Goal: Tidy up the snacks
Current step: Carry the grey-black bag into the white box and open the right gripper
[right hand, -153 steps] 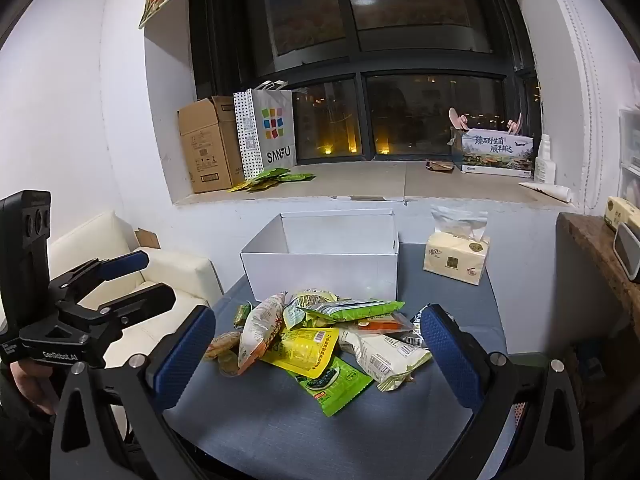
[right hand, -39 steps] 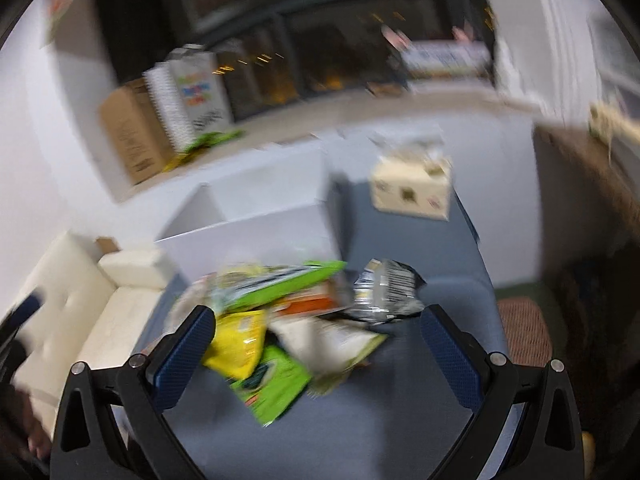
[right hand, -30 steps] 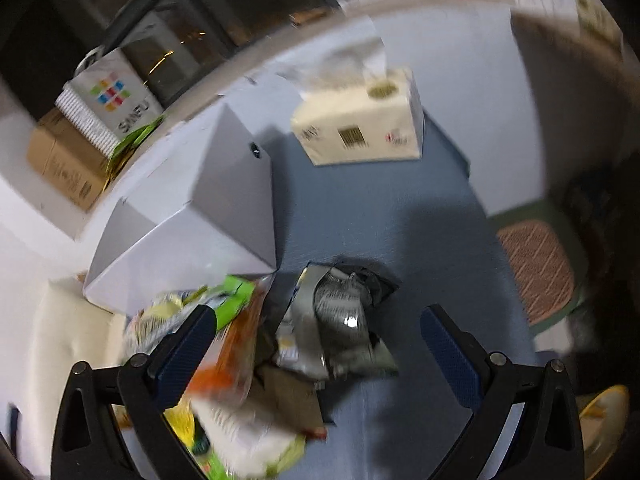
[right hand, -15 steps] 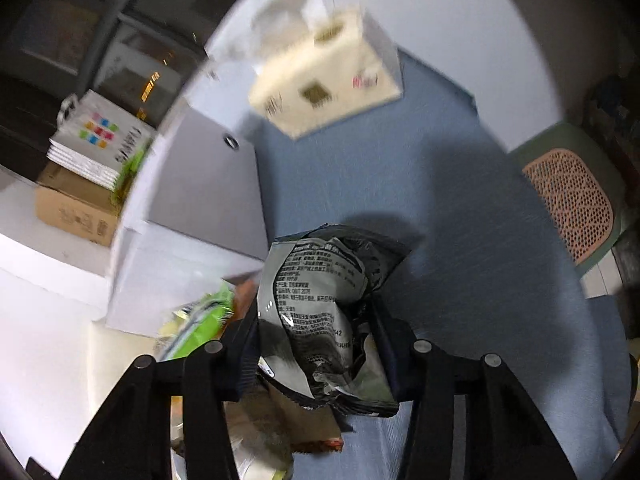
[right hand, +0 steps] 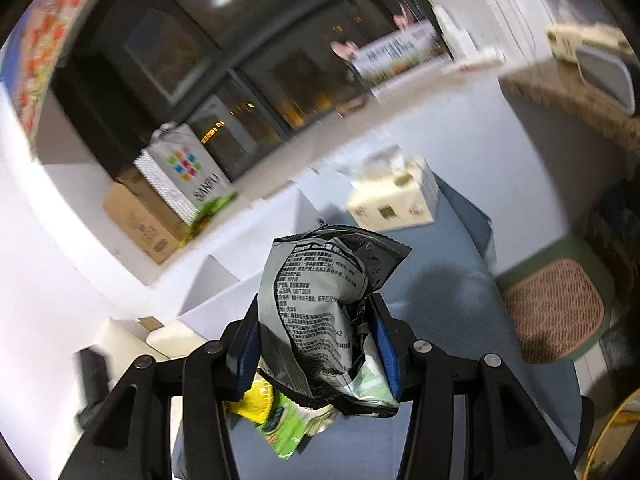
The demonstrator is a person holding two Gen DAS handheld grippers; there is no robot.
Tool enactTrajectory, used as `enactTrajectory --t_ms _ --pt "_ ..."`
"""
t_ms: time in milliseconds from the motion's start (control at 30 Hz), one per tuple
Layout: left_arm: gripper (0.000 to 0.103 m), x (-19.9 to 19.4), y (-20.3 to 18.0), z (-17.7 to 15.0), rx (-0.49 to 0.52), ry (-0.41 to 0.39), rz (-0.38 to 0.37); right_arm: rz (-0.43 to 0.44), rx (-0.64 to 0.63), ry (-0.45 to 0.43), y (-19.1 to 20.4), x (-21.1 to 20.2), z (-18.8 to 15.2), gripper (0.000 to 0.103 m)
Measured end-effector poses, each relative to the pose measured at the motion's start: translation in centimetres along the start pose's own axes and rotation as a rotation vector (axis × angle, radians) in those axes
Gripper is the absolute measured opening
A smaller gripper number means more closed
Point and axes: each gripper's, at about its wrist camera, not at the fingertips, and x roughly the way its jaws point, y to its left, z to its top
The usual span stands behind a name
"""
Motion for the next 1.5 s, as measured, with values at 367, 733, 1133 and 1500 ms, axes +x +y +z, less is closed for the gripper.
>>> enactTrajectory --t_ms 367,733,1133,1500 --pt "0.046 6.1 2.2 0.5 -0.077 0.144 0.062 0.046 -0.110 -0.134 3.6 -3.6 -1.6 0.053" --pt "0.034 -0.4 -1.4 -4.1 0.143 -0.066 0.031 0.077 -0.163 -0.091 5.9 -2.6 -3.2 0.053" --pt "0.034 -7.4 -5.0 5.6 0.276 -0.283 0.020 0.070 -0.386 -0.015 13.5 5.1 0.2 0.053" --pt "0.034 0.3 -4.3 16.7 0.340 -0.211 0.184 -0.115 -0.552 0.166 18.4 20.1 7.5 0.053"
